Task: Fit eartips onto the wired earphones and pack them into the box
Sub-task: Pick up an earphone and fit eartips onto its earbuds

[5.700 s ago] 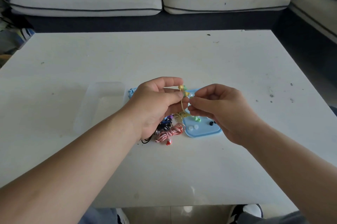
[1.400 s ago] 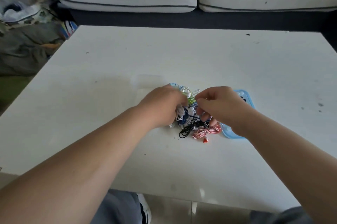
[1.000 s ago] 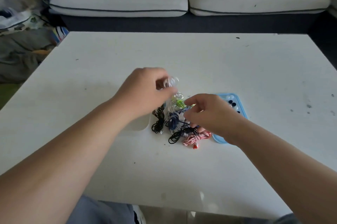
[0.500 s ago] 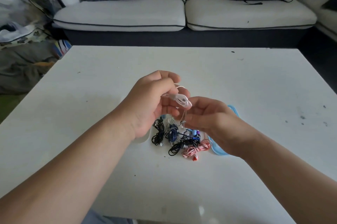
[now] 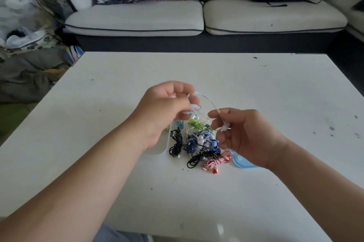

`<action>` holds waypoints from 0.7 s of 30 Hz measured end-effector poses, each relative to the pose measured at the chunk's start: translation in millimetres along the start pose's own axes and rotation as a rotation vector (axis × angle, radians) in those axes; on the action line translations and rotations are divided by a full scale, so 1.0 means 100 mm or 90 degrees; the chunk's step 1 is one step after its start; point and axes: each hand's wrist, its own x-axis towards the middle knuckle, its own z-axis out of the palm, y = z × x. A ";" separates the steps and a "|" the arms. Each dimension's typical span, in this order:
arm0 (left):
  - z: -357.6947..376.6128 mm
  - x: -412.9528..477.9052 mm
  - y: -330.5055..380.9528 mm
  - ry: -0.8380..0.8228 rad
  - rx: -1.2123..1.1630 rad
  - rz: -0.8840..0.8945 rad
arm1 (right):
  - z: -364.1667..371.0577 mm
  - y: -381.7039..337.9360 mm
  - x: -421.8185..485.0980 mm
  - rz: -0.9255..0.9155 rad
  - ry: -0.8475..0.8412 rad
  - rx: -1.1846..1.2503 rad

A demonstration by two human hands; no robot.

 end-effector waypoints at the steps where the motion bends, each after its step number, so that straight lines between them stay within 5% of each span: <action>1: 0.00 0.00 -0.06 -0.014 0.076 -0.018 | -0.02 0.00 0.01 0.000 0.023 0.005; 4: 0.00 0.03 -0.25 -0.051 0.328 -0.015 | -0.04 0.02 0.04 0.002 0.058 -0.007; 7: 0.04 0.02 -0.30 -0.027 0.549 0.103 | -0.04 0.04 0.05 0.004 0.059 -0.028; 14: 0.29 -0.04 -0.32 -0.182 0.497 0.284 | 0.01 0.08 0.05 -0.023 0.025 -0.130; 21: 0.27 0.06 -0.35 -0.117 0.483 0.323 | -0.04 0.00 0.00 0.007 -0.064 -0.024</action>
